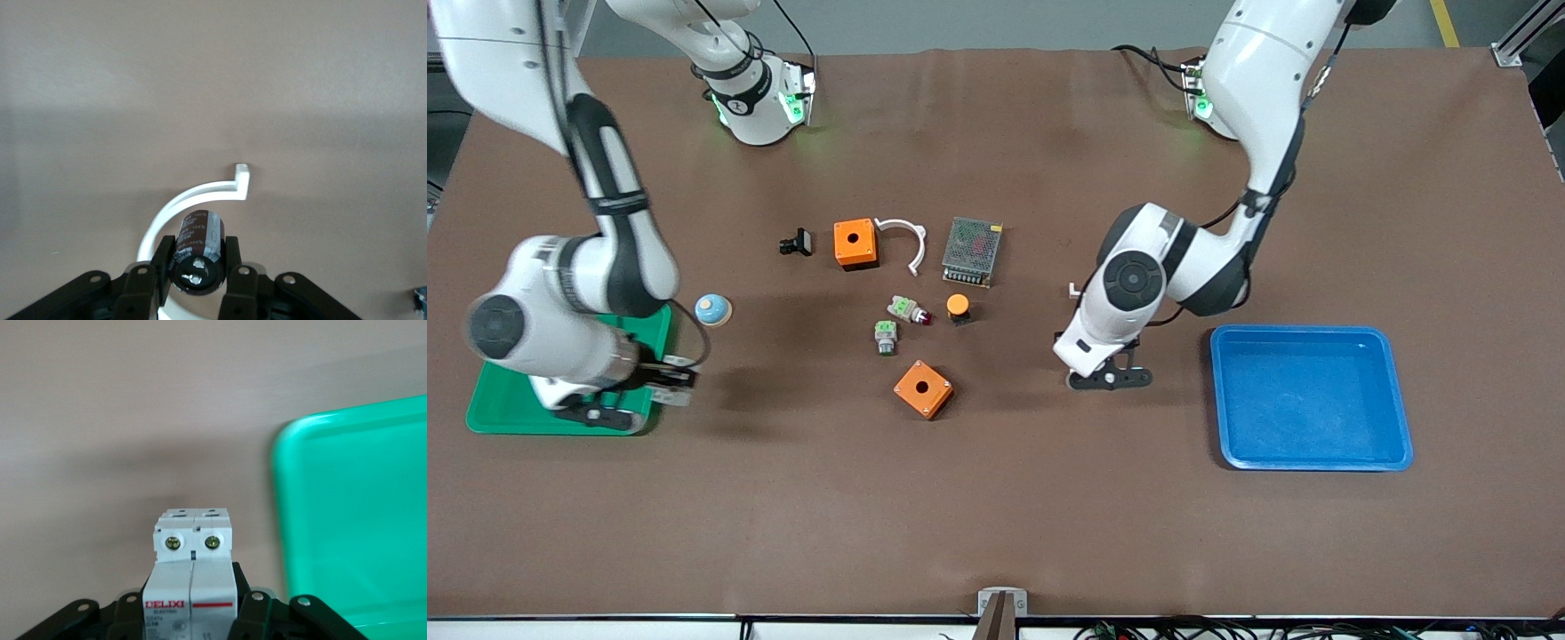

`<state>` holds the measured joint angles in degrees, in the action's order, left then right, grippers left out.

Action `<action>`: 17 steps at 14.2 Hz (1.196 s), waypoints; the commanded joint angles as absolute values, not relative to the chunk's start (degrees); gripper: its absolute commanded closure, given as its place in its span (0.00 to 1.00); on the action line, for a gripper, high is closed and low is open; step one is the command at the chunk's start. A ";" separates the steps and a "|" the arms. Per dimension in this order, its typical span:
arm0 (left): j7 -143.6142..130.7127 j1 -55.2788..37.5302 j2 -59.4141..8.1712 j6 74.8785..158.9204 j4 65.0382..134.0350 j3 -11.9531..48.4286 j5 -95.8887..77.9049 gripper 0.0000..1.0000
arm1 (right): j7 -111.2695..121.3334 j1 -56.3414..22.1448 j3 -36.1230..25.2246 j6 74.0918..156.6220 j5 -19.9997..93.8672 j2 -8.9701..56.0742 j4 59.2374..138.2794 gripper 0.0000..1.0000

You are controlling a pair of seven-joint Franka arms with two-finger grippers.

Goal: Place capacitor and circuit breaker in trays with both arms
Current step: 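Carry the capacitor to the blue tray while the right gripper carries the breaker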

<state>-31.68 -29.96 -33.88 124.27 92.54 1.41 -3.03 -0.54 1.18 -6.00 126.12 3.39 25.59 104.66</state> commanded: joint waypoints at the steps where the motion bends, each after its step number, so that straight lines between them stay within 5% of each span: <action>1: -26.21 -26.56 -30.16 120.07 92.90 1.58 -5.27 0.99 | 8.84 8.76 -4.66 126.39 2.81 23.82 106.79 1.00; 8: -17.06 -16.98 -27.42 115.05 93.87 1.41 -4.66 0.99 | 23.54 20.73 -4.57 133.23 2.81 27.76 106.79 1.00; 17: -7.83 -5.72 -29.35 116.10 93.96 1.23 0.08 0.99 | 25.83 20.39 -4.57 143.08 2.73 29.97 111.80 1.00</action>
